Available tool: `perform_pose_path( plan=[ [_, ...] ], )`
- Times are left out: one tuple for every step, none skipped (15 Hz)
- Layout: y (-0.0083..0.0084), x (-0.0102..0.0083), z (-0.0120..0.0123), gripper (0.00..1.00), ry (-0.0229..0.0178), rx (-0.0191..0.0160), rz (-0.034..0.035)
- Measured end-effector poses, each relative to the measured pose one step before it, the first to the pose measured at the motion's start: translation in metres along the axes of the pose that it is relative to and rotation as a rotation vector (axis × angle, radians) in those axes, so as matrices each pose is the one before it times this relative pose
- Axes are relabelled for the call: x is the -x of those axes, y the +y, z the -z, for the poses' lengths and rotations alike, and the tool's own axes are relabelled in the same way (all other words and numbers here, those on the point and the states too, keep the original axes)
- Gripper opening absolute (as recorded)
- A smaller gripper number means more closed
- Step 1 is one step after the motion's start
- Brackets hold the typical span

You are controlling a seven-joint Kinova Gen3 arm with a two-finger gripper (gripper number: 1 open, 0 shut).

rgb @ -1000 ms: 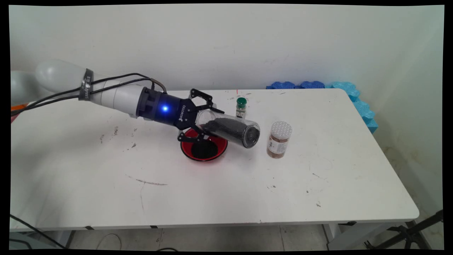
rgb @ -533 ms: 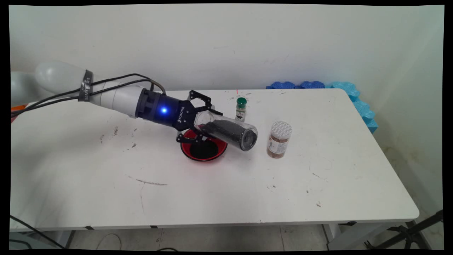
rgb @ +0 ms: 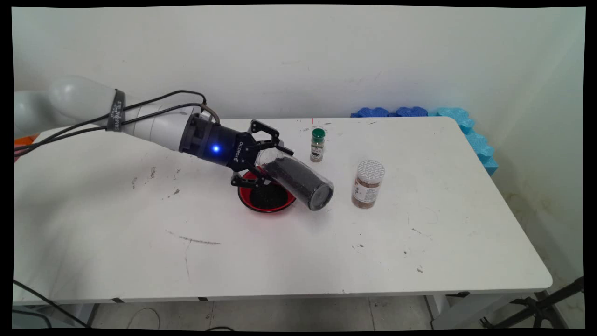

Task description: Pour the black seasoning powder in the red bowl

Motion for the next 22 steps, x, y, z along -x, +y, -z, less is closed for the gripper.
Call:
perform_pose_path(
  plan=[
    [0.00177, -0.00025, -0.00020, 0.00, 0.00298, -0.00791, -0.04641],
    [0.00155, -0.00031, -0.00014, 0.00, 0.00257, -0.00682, -0.03986],
    [0.00169, -0.00037, -0.00003, 0.00, 0.00314, -0.00865, -0.04655],
    [0.00183, -0.00013, -0.00001, 0.00, 0.00221, -0.00800, -0.04586],
    [0.00139, -0.00016, 0.00001, 0.00, 0.00151, -0.00675, -0.03776],
    [0.00174, -0.00001, -0.00005, 0.00, 0.00069, -0.00746, -0.04378],
    [0.00188, 0.00007, 0.00009, 0.00, 0.00069, -0.00680, -0.04472],
    [0.00170, 0.00006, 0.00005, 0.00, 0.00040, -0.00551, -0.03748],
    [0.00221, -0.00014, 0.00009, 0.00, 0.00144, -0.00575, -0.04178],
    [0.00228, -0.00013, 0.00000, 0.00, 0.00068, -0.00567, -0.03971],
    [0.00208, -0.00008, 0.00013, 0.00, 0.00081, -0.00375, -0.03174],
    [0.00153, -0.00002, 0.00014, 0.00, 0.00087, -0.00187, -0.01991],
    [0.00272, -0.00005, 0.00026, 0.00, 0.00153, -0.00297, -0.03463],
    [0.00242, -0.00009, 0.00030, 0.00, 0.00172, -0.00185, -0.02928],
    [0.00306, -0.00002, 0.00042, 0.00, 0.00198, -0.00231, -0.03667],
    [0.00269, 0.00004, 0.00040, 0.00, 0.00141, -0.00163, -0.03188],
    [0.00173, 0.00000, 0.00026, 0.00, 0.00079, -0.00100, -0.02158],
    [0.00273, 0.00009, 0.00048, 0.00, 0.00151, -0.00125, -0.03346],
    [0.00200, 0.00013, 0.00044, 0.00, 0.00116, -0.00077, -0.02482],
    [0.00288, 0.00015, 0.00052, 0.00, 0.00165, -0.00049, -0.03393],
    [0.00222, -0.00002, 0.00047, 0.00, 0.00225, 0.00052, -0.02115],
    [0.00393, -0.00003, 0.00095, 0.00, 0.00438, 0.00147, -0.03388]
  ],
)
